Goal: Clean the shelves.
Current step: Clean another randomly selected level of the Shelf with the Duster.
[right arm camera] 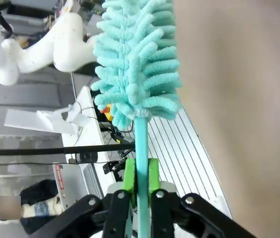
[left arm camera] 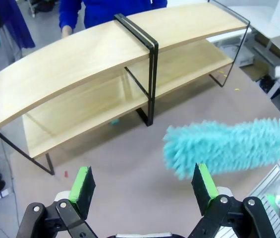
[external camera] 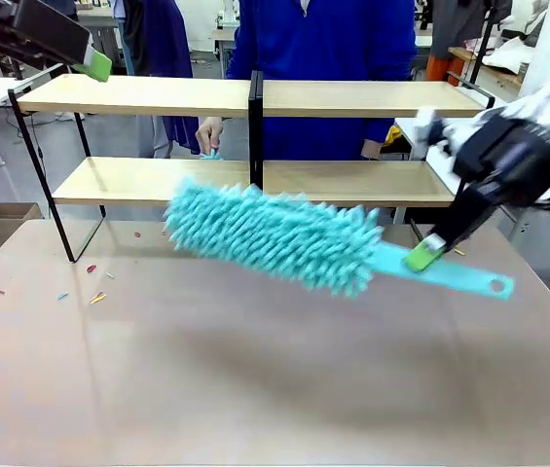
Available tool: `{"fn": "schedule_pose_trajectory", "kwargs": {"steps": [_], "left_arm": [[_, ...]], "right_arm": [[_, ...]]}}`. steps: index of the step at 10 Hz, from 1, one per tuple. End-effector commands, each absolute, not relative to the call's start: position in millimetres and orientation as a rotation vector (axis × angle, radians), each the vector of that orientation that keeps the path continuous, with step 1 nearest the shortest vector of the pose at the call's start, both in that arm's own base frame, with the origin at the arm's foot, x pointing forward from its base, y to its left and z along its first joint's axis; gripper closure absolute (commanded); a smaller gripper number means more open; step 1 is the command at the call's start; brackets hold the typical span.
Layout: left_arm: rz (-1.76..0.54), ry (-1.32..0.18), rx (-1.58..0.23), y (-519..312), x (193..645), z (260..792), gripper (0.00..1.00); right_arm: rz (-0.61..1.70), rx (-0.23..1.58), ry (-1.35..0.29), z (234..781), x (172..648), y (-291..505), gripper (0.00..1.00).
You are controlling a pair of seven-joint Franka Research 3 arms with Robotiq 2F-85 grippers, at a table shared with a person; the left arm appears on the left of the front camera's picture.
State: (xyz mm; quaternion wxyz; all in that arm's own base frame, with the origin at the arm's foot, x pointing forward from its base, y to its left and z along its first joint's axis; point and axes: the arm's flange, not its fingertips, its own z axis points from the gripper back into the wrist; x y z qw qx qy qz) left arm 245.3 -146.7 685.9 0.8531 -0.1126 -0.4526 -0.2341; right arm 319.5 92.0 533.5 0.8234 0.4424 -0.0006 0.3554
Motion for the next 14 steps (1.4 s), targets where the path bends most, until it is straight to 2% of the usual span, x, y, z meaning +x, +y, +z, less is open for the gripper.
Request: {"fn": "schedule_pose_trajectory", "kwargs": {"steps": [1, 3, 5, 6, 8, 9, 10, 11, 14], "left_arm": [[-0.497, -0.955, -0.251, -145.7, 246.4, 685.5, 0.0], [-0.497, -0.955, -0.251, -145.7, 246.4, 685.5, 0.0], [-0.497, -0.955, -0.251, -145.7, 246.4, 685.5, 0.0], [-0.497, -0.955, -0.251, -145.7, 246.4, 685.5, 0.0], [-0.497, -0.955, -0.251, -145.7, 246.4, 685.5, 0.0], [-0.497, -0.955, -0.251, -145.7, 246.4, 685.5, 0.0], [-0.497, -0.955, -0.251, -145.7, 246.4, 685.5, 0.0], [-0.497, -0.955, -0.251, -145.7, 246.4, 685.5, 0.0], [-0.497, -0.955, -0.251, -145.7, 246.4, 685.5, 0.0]], "right_arm": [[0.715, 0.968, -0.167, 599.0, 283.0, 0.8, 0.88], [0.59, 0.977, -0.391, 642.2, 232.9, -74.2, 0.88], [0.537, 1.009, -0.72, 676.1, 187.8, -135.5, 0.88], [0.484, 0.973, -0.866, 686.7, 168.0, -165.1, 0.88], [0.302, 0.922, -1.034, 685.8, 147.1, -214.0, 0.88], [0.231, 0.927, -1.075, 672.8, 146.5, -227.7, 0.88], [0.161, 0.931, -0.977, 652.0, 163.1, -216.6, 0.88], [0.251, 0.939, -1.011, 689.5, 133.2, -229.0, 0.88], [0.251, 0.939, -1.011, 689.5, 133.2, -229.0, 0.88]]}}
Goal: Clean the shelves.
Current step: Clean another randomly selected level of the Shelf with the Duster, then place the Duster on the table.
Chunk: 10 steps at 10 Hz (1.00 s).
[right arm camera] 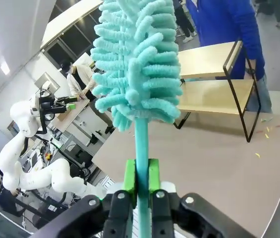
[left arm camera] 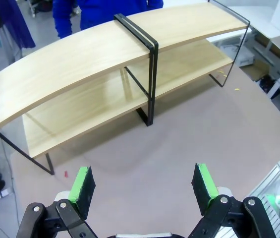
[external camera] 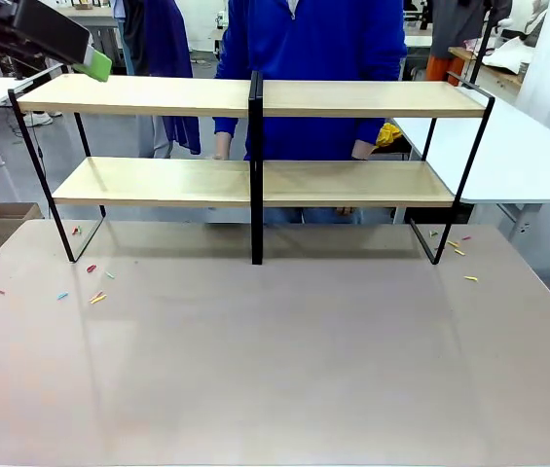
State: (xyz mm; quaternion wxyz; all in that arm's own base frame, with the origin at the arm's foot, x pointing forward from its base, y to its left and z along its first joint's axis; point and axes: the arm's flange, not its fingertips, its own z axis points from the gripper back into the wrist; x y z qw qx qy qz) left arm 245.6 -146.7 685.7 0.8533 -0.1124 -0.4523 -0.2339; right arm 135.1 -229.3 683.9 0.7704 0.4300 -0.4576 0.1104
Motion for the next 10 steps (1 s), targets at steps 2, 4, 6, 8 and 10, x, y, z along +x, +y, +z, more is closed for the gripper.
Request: {"fn": "schedule_pose_trajectory", "kwargs": {"steps": [2, 4, 6, 8, 10], "left_arm": [[-0.497, -0.955, -0.251, -145.7, 246.4, 685.5, 0.0], [-0.497, -0.955, -0.251, -145.7, 246.4, 685.5, 0.0], [-0.497, -0.955, -0.251, -145.7, 246.4, 685.5, 0.0], [-0.497, -0.955, -0.251, -145.7, 246.4, 685.5, 0.0], [-0.497, -0.955, -0.251, -145.7, 246.4, 685.5, 0.0]], "right_arm": [[0.251, 0.939, -1.011, 689.5, 133.2, -229.0, 0.88], [0.251, 0.939, -1.011, 689.5, 133.2, -229.0, 0.88], [0.251, 0.939, -1.011, 689.5, 133.2, -229.0, 0.88], [0.251, 0.939, -1.011, 689.5, 133.2, -229.0, 0.88], [0.251, 0.939, -1.011, 689.5, 133.2, -229.0, 0.88]]}}
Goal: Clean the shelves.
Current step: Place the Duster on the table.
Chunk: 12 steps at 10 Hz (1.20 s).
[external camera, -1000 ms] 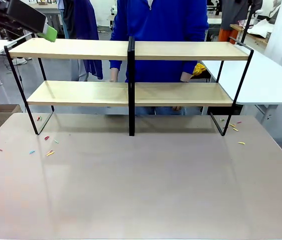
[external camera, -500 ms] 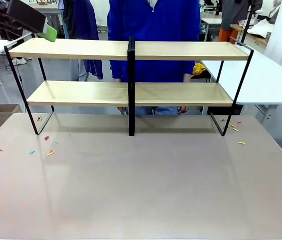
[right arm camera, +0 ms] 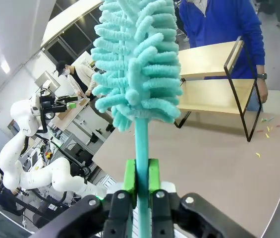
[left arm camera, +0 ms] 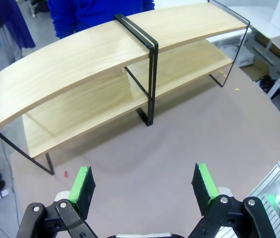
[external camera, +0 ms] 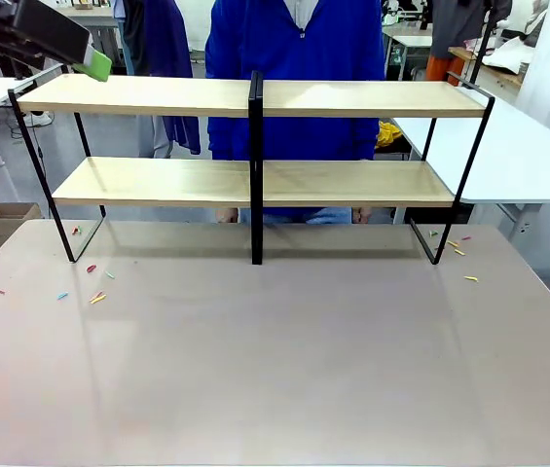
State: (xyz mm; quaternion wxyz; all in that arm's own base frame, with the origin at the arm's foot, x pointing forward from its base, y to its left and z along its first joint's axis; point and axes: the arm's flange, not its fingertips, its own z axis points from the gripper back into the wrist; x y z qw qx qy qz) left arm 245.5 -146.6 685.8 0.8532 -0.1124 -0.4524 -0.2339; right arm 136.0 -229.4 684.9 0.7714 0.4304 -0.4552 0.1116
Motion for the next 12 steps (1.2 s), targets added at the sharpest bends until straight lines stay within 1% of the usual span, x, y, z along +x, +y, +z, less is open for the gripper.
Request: {"fn": "schedule_pose_trajectory", "kwargs": {"steps": [1, 2, 3, 4, 5, 6, 7, 8, 9, 10, 11, 12], "left_arm": [[-0.492, -0.952, -0.237, -146.6, 245.5, 685.8, 0.0], [-0.716, -0.815, -0.419, -161.8, 238.9, 704.1, 0.0], [-0.716, -0.65, -0.551, -148.4, 249.8, 691.7, 0.0], [-0.621, -0.502, -0.688, -118.8, 263.7, 662.0, 0.0], [-0.473, -0.364, -0.823, -80.4, 276.9, 618.7, 0.0], [-0.299, -0.275, -0.891, -41.9, 286.0, 567.5, 0.0], [-0.231, -0.198, -1.107, -6.0, 286.4, 515.3, 0.0], [-0.161, -0.171, -1.235, 14.3, 283.7, 474.4, 0.0], [-0.131, -0.175, -1.395, 28.4, 279.4, 434.8, 0.0], [-0.062, -0.189, -1.476, 38.2, 276.6, 400.8, 0.0], [0.021, -0.202, -1.517, 44.1, 274.3, 376.5, 0.0], [0.143, -0.17, -1.472, 46.9, 278.6, 356.9, 0.0]], "right_arm": [[0.242, 0.933, -0.987, 684.9, 136.0, -229.4, 0.88], [0.456, 0.799, -0.933, 684.9, 137.6, -189.0, 0.88], [0.59, 0.713, -0.811, 656.9, 154.6, -147.4, 0.88], [0.682, 0.693, -0.697, 621.1, 169.0, -118.9, 0.88], [0.741, 0.676, -0.611, 586.1, 181.2, -94.7, 0.88], [0.775, 0.641, -0.545, 555.7, 190.7, -73.3, 0.88], [0.844, 0.608, -0.489, 527.3, 197.1, -47.1, 0.88], [0.926, 0.611, -0.427, 504.7, 200.4, -23.8, 0.88], [0.992, 0.567, -0.389, 480.7, 203.7, -4.0, 0.88], [1.018, 0.498, -0.391, 458.4, 210.4, 7.7, 0.88], [1.033, 0.398, -0.427, 441.8, 219.2, 11.1, 0.88], [1.051, 0.369, -0.465, 433.4, 231.1, 9.6, 0.88]]}}
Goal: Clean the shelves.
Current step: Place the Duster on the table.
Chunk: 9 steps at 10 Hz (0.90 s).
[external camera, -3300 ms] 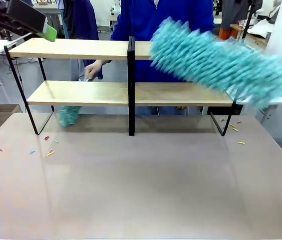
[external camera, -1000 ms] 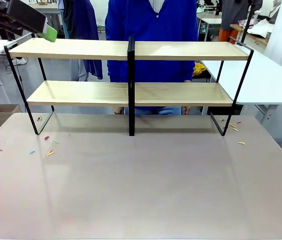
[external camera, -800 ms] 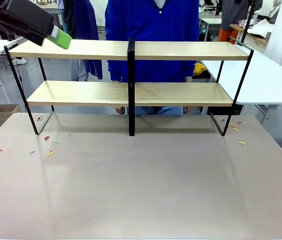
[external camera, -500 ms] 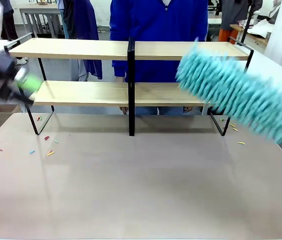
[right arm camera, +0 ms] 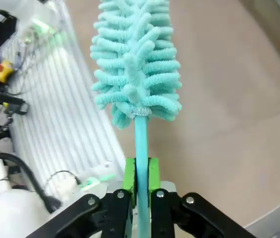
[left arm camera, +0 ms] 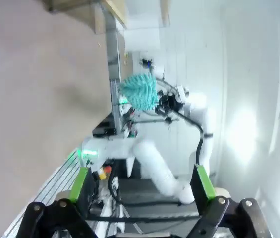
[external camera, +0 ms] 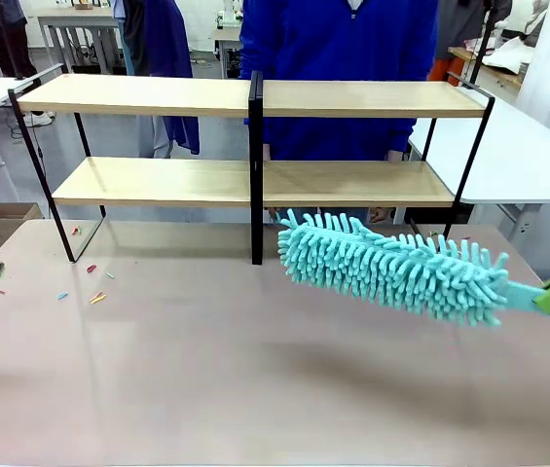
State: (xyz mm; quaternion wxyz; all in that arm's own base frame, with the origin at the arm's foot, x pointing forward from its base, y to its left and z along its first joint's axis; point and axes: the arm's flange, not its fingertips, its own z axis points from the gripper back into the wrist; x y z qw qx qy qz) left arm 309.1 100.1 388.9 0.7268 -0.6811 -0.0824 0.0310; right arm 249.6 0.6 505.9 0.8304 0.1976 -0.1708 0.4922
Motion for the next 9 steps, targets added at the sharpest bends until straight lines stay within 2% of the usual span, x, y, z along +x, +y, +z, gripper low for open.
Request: {"fn": "schedule_pose_trajectory", "kwargs": {"steps": [1, 2, 5, 9], "left_arm": [[0.207, -0.088, -1.383, 45.5, 282.9, 352.1, 0.0], [0.068, -0.182, -1.502, 100.1, 309.1, 388.9, 0.0], [0.068, -0.182, -1.502, 100.1, 309.1, 388.9, 0.0], [0.068, -0.182, -1.502, 100.1, 309.1, 388.9, 0.0]], "right_arm": [[1.083, 0.322, -0.475, 430.5, 236.3, 7.8, 0.88], [1.134, 0.269, -0.5, 431.3, 239.8, 6.3, 0.88], [1.302, 0.393, -0.33, 411.0, 251.9, 11.3, 0.88], [1.329, 0.415, -0.272, 403.0, 259.1, 12.6, 0.88]]}}
